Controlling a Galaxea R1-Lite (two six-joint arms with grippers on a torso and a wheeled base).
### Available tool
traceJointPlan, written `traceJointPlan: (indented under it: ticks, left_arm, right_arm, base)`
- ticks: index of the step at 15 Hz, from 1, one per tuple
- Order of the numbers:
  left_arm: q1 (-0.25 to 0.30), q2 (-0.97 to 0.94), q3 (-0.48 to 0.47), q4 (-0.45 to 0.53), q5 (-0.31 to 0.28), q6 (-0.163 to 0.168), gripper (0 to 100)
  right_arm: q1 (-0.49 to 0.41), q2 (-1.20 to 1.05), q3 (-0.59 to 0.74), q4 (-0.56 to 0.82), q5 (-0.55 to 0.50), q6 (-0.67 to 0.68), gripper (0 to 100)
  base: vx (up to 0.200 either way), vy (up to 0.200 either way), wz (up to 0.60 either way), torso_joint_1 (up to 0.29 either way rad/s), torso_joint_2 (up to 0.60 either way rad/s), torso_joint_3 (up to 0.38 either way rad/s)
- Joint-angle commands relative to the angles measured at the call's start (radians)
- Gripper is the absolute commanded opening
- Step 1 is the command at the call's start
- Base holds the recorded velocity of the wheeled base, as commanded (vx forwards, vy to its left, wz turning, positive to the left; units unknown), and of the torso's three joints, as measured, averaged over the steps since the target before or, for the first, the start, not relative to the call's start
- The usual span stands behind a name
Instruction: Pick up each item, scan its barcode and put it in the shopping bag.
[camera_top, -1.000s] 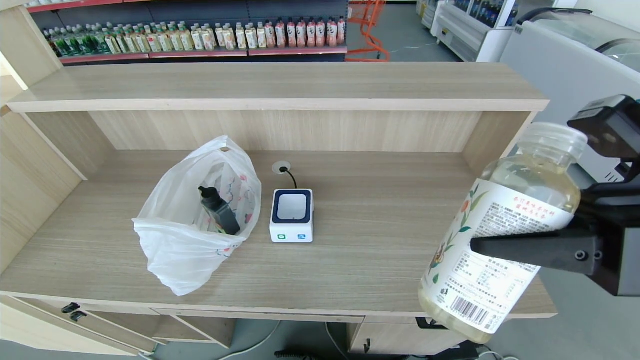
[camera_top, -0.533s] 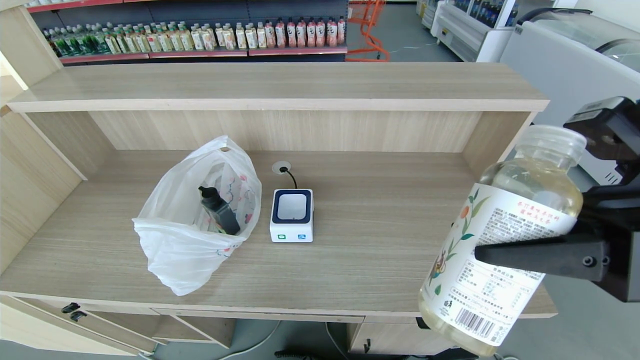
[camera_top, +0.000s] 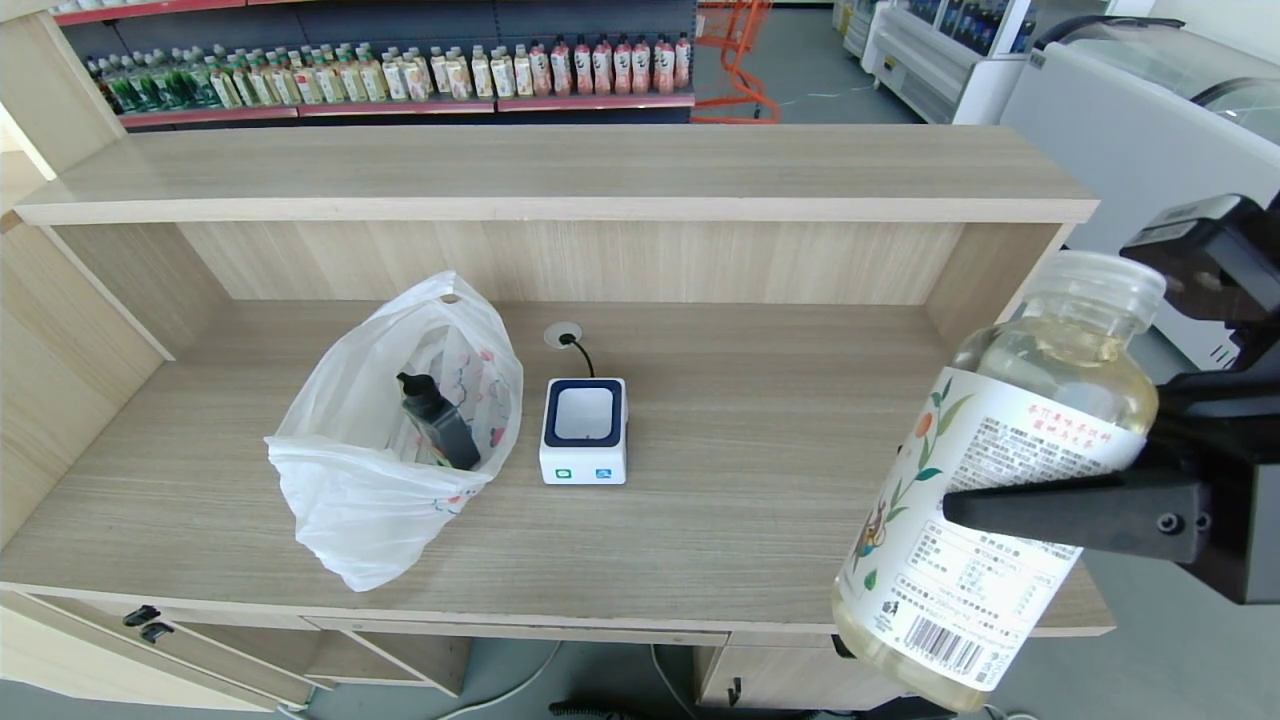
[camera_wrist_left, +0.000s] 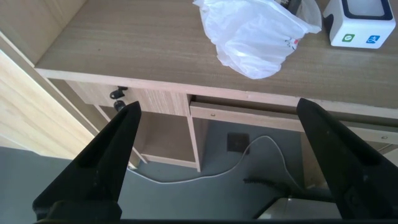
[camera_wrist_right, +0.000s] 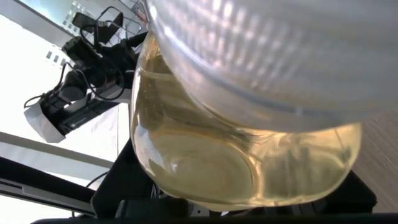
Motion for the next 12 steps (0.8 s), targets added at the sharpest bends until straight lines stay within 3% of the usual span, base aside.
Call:
traceJointPlan:
  ticks: [1,9,10,12]
  left_arm:
    - [0.001,0.0,0.0,0.0,0.001,0.0,100]
    - [0.001,0.0,0.0,0.0,0.001,0.0,100]
    - [-0.001,0.0,0.0,0.0,0.001,0.0,100]
    - [0.001,0.0,0.0,0.0,0.001,0.0,100]
  right_arm:
    - [0.0,0.002,0.0,-0.001,0.0,-0.001,0]
    - [-0.004,-0.001,0.003,0.0,-0.006,-0.04,0]
    - [-0.007,0.004,0.005,-0.001,-0.021,-0.09,0]
    - [-0.058,0.033,0.014,-0.001,-0.201,-0.357,0]
  base:
    - [0.0,0.0,0.0,0.0,0.0,0.0]
    - [0.0,0.0,0.0,0.0,0.0,0.0]
    - [0.0,0.0,0.0,0.0,0.0,0.0]
    - [0.0,0.0,0.0,0.0,0.0,0.0]
